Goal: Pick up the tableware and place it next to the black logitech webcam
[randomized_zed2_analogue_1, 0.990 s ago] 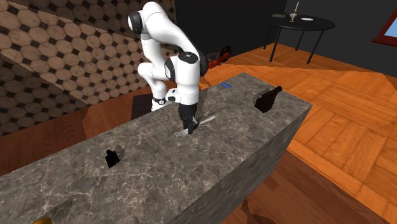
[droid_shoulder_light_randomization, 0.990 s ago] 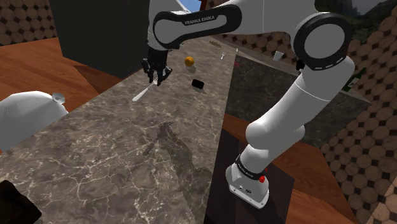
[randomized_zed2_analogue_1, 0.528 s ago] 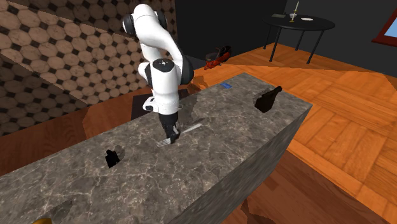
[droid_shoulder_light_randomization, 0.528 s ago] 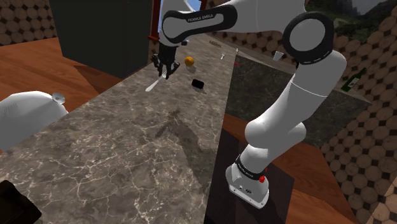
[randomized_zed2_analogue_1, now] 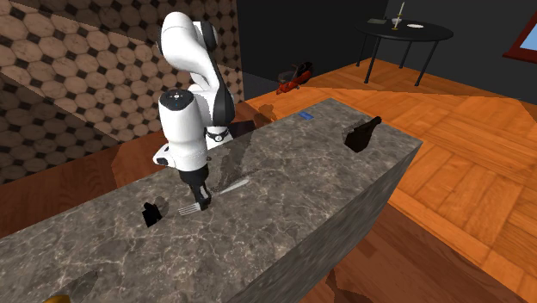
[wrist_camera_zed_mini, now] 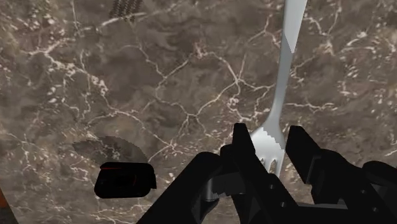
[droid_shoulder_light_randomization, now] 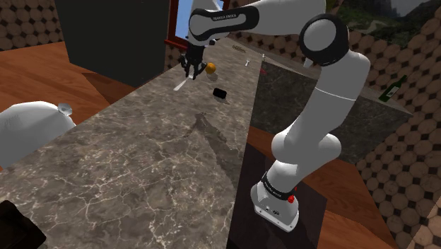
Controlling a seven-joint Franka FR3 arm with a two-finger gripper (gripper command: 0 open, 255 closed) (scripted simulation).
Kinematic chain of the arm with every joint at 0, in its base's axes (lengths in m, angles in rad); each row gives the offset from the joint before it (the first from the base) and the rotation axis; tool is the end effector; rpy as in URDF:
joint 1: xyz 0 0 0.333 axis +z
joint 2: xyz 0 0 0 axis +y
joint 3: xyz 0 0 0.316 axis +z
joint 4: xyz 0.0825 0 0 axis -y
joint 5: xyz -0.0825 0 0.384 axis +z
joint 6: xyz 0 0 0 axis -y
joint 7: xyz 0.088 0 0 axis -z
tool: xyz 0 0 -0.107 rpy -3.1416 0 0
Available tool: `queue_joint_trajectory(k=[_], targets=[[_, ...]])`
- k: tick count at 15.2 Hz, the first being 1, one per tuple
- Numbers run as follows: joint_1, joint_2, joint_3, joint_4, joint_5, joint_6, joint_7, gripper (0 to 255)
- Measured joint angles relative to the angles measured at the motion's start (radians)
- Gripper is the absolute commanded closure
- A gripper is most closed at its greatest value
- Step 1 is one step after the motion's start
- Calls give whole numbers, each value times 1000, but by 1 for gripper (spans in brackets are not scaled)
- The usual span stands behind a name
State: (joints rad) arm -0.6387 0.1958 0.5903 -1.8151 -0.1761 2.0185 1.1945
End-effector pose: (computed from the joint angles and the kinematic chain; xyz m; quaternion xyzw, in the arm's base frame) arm 0.6083 -0.0580 0.4505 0.8302 -0.5565 0.0324 0.0100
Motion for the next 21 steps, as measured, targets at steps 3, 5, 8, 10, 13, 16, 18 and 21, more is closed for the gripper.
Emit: queue_joint_trajectory(k=[3, 5, 8, 10, 13, 16, 18, 21], targets=[[-15, 69, -26, 85, -31, -23, -41, 255], [-23, 112, -42, 135, -49, -33, -65, 255], [-27, 127, -48, 116, -58, -1, -67, 255], [-28, 135, -51, 102, -64, 21, -65, 255], [-24, 150, -55, 81, -75, 54, -55, 255], [-23, 163, -59, 59, -85, 86, -48, 255], [-19, 174, -63, 45, -94, 109, -40, 255], [-18, 188, -68, 24, -105, 142, -33, 255]])
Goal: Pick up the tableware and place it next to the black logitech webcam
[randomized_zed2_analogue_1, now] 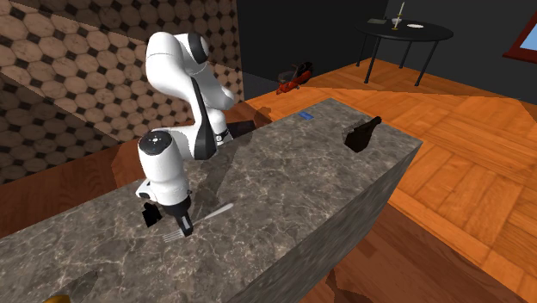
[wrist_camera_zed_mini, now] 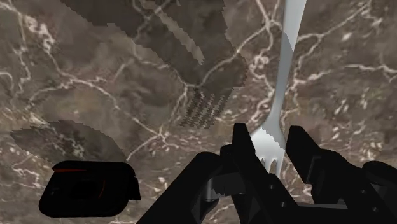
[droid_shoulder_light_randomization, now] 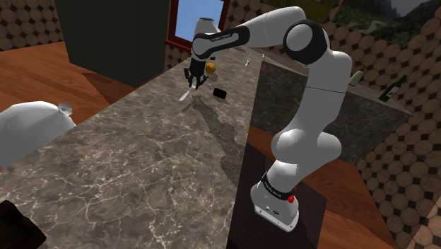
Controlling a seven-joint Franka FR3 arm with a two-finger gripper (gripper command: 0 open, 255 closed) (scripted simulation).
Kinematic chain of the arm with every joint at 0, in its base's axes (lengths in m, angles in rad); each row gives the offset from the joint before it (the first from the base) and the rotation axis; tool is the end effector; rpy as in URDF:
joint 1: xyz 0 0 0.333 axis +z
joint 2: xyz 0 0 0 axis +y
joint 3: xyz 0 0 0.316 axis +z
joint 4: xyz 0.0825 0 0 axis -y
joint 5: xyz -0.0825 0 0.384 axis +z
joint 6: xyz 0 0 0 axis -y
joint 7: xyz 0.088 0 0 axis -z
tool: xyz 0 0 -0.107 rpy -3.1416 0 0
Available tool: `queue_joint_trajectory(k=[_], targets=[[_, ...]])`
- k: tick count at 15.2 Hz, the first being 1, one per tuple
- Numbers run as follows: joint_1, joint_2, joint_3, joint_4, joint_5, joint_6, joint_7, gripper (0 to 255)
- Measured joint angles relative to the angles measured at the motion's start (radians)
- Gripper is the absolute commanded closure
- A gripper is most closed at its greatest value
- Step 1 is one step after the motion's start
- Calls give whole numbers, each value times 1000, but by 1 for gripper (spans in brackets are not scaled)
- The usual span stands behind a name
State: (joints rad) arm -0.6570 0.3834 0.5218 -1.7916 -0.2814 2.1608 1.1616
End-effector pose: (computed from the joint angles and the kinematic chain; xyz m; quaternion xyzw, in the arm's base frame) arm 0.6321 -0.1244 0.3656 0.8305 -0.5561 0.0322 0.0105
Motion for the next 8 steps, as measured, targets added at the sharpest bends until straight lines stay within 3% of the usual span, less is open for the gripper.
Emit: queue_joint_trajectory(k=[8], targets=[[9, 34, -12, -18, -24, 48, 17, 255]])
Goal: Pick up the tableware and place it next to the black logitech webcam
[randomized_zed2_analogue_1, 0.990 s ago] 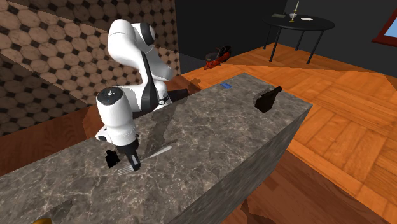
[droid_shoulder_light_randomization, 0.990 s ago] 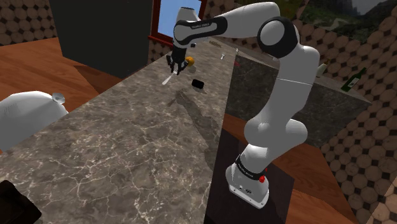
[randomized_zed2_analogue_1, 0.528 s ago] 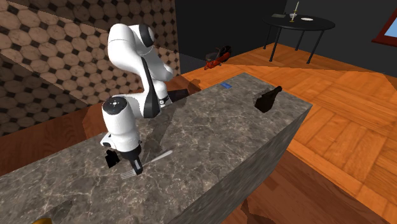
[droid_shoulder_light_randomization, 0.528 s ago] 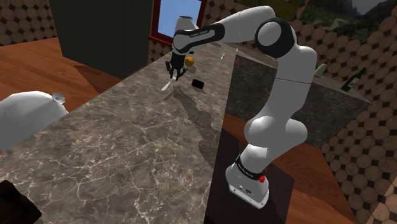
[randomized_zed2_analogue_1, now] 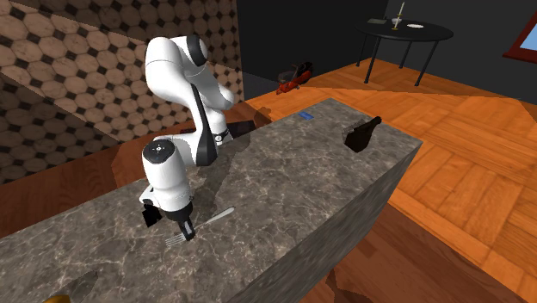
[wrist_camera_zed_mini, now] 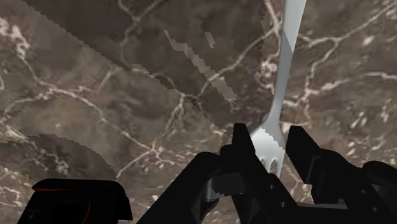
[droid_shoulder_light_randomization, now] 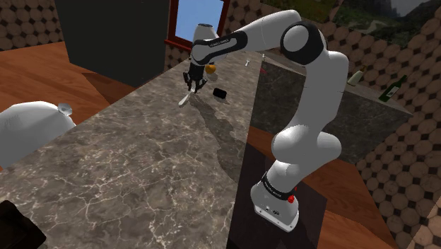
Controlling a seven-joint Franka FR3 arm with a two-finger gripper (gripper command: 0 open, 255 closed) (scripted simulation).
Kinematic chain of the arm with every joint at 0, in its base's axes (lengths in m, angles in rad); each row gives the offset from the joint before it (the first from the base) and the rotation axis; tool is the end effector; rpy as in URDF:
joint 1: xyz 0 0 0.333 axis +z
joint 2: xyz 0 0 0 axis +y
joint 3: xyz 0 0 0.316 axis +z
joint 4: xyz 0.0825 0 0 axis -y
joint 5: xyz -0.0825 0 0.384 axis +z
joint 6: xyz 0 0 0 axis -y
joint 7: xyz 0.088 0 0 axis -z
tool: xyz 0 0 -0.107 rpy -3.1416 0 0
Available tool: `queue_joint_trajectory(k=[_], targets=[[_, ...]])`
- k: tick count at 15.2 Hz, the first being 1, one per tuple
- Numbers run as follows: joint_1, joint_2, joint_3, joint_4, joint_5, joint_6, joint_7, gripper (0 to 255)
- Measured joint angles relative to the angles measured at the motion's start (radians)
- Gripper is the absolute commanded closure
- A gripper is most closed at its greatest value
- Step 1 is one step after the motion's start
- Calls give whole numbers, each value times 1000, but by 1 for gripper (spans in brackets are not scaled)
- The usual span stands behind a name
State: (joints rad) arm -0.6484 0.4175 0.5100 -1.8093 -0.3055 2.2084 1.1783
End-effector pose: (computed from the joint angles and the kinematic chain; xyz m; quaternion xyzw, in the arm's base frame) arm 0.6334 -0.1246 0.3411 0.8304 -0.5561 0.0324 0.0104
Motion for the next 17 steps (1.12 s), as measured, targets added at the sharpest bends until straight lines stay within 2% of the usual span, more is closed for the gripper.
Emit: queue_joint_trajectory(k=[3, 4, 10, 14, 17], targets=[[0, 0, 0, 0, 0, 1, 0, 255], [0, 0, 0, 0, 0, 1, 0, 0], [0, 0, 0, 0, 0, 1, 0, 0], [-14, -54, 18, 27, 37, -72, -25, 0], [-14, -65, 23, 37, 45, -93, -28, 0]])
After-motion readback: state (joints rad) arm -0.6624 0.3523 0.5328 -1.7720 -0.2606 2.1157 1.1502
